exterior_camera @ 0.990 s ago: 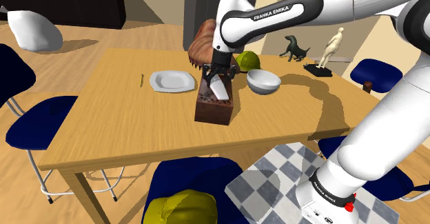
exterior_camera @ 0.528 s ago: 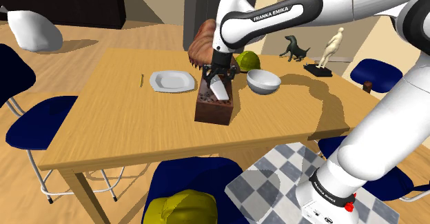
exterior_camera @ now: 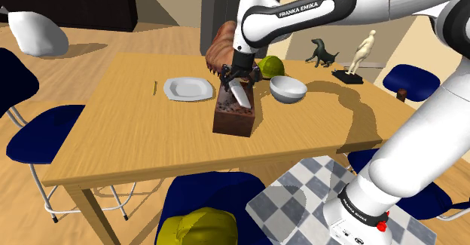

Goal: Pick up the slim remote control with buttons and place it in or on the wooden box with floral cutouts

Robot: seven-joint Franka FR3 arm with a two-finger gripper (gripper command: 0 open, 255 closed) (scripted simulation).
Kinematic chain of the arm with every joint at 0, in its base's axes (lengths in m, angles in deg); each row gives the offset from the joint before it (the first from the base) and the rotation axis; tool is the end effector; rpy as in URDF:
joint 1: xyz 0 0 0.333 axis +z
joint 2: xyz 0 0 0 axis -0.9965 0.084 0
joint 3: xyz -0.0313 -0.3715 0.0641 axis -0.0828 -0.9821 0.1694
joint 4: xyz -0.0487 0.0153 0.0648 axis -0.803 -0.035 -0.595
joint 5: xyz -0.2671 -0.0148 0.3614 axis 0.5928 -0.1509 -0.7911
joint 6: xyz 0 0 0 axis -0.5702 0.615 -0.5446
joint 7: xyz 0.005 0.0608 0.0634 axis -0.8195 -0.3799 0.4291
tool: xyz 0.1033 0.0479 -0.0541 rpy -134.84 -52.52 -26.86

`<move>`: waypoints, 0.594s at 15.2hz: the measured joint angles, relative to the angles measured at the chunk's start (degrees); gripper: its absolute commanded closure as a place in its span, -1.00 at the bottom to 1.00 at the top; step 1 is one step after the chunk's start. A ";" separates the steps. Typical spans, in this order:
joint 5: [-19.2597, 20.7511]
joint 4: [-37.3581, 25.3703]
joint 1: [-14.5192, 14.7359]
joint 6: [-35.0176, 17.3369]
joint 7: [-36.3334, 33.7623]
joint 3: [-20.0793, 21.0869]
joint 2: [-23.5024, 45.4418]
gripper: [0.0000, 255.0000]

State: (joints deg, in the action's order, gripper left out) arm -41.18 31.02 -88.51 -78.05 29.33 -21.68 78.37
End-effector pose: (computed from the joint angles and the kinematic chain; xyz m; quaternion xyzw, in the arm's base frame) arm 0.5772 0.1260 0.4599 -0.9773 0.2120 -0.0050 0.0032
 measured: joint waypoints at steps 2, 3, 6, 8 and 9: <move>-0.31 -2.22 -0.07 3.30 0.26 -0.10 -1.16 -1.00; -0.31 -3.06 -0.01 4.19 0.16 -0.04 -1.20 -1.00; -0.42 -3.40 0.00 4.94 0.19 -0.04 -1.57 -1.00; -0.42 -3.45 0.00 5.03 0.18 -0.04 -1.59 -1.00; -0.42 -3.46 0.00 5.04 0.18 -0.04 -1.59 -1.00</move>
